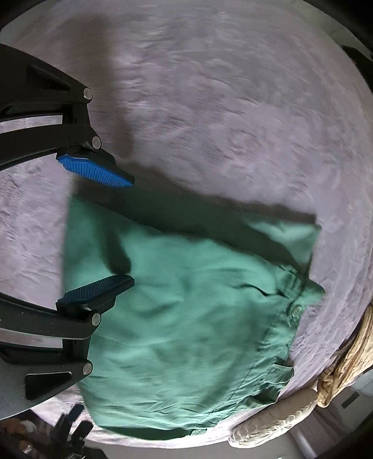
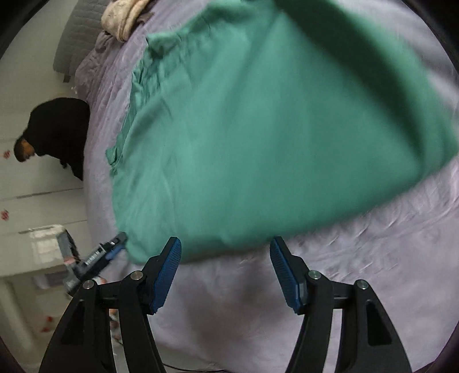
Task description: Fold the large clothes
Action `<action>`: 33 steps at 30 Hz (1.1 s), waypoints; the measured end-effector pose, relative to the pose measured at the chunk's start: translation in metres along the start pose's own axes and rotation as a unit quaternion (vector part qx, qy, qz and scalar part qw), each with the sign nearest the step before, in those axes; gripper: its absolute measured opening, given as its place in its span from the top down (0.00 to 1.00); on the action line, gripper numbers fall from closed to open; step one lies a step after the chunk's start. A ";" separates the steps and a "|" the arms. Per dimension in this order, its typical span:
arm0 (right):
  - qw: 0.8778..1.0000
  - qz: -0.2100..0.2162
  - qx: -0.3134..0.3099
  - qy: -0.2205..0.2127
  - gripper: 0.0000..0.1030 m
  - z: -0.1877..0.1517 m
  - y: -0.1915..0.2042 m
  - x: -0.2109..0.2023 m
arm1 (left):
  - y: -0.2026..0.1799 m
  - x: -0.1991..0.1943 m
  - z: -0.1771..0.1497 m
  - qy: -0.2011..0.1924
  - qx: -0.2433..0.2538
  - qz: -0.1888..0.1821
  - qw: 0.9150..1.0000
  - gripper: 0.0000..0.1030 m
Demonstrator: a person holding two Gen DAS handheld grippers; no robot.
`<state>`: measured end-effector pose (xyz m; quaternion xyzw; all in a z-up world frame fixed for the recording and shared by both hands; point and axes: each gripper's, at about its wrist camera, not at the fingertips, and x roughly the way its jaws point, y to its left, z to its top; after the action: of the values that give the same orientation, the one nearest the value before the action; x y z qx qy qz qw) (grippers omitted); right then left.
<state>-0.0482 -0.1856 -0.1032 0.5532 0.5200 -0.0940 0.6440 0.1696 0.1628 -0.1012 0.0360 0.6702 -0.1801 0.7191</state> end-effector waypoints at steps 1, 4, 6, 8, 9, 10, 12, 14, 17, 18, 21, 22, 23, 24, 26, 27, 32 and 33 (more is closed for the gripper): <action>1.000 0.009 0.012 0.006 0.28 -0.003 -0.001 0.008 | 0.005 -0.001 -0.001 0.004 -0.005 -0.006 1.000 0.37; 0.998 0.040 0.052 0.018 0.27 -0.007 -0.005 0.029 | 0.021 -0.004 -0.011 0.010 -0.014 -0.024 1.000 0.38; 0.995 0.057 0.075 0.015 0.27 -0.007 -0.008 0.037 | 0.022 -0.004 -0.013 0.007 -0.012 -0.037 0.999 0.38; 0.993 0.074 0.096 0.006 0.27 -0.005 -0.010 0.043 | 0.018 -0.002 -0.012 0.005 -0.005 -0.049 0.999 0.38; 0.991 0.084 0.109 0.002 0.27 -0.004 -0.011 0.045 | 0.005 0.005 0.001 0.004 -0.001 -0.054 0.999 0.38; 0.988 0.090 0.122 -0.001 0.27 -0.002 -0.012 0.047 | -0.002 0.008 0.008 0.003 0.003 -0.061 0.998 0.38; 0.985 0.095 0.142 -0.004 0.30 0.002 -0.014 0.048 | -0.009 0.008 0.013 0.005 0.015 -0.076 0.997 0.68; 0.988 0.067 0.139 -0.002 0.58 0.004 -0.010 0.050 | -0.014 0.009 0.015 0.017 0.028 -0.071 0.997 0.96; 0.994 0.039 0.101 -0.003 0.68 0.004 0.004 0.041 | -0.008 -0.005 0.005 0.003 0.039 -0.083 0.996 0.96; 0.996 0.036 0.082 -0.005 0.70 0.003 0.010 0.037 | -0.003 -0.010 0.001 -0.001 0.040 -0.090 0.995 0.96; 0.999 0.021 0.050 -0.002 0.72 -0.001 0.016 0.034 | 0.006 -0.005 -0.012 0.012 0.039 -0.091 0.995 0.96; 0.999 0.008 0.045 0.002 0.72 -0.002 0.016 0.039 | 0.008 0.002 -0.017 0.020 0.038 -0.086 0.995 0.96; 0.999 -0.003 0.042 0.007 0.72 -0.001 0.014 0.045 | 0.011 0.010 -0.022 0.027 0.037 -0.082 0.996 0.96; 0.999 -0.013 0.038 0.012 0.72 -0.001 0.011 0.052 | 0.012 0.015 -0.025 0.030 0.033 -0.079 0.996 0.96; 0.999 -0.011 0.041 0.017 0.72 0.000 0.008 0.058 | 0.018 0.016 -0.028 0.027 0.021 -0.083 0.996 0.94; 0.999 -0.004 0.042 0.021 0.71 0.000 0.009 0.058 | 0.022 0.012 -0.028 0.025 0.014 -0.084 0.996 0.94; 0.998 -0.027 -0.018 0.046 0.61 -0.004 0.019 0.030 | 0.031 -0.031 -0.026 -0.002 0.022 -0.060 0.998 0.94; 0.998 -0.034 -0.033 0.038 0.61 -0.004 0.021 0.019 | 0.031 -0.039 -0.024 -0.009 0.023 -0.059 0.998 0.94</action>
<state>-0.0275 -0.1664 -0.1043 0.5167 0.5657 -0.0772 0.6380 0.1545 0.2068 -0.0716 0.0110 0.6601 -0.2381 0.7124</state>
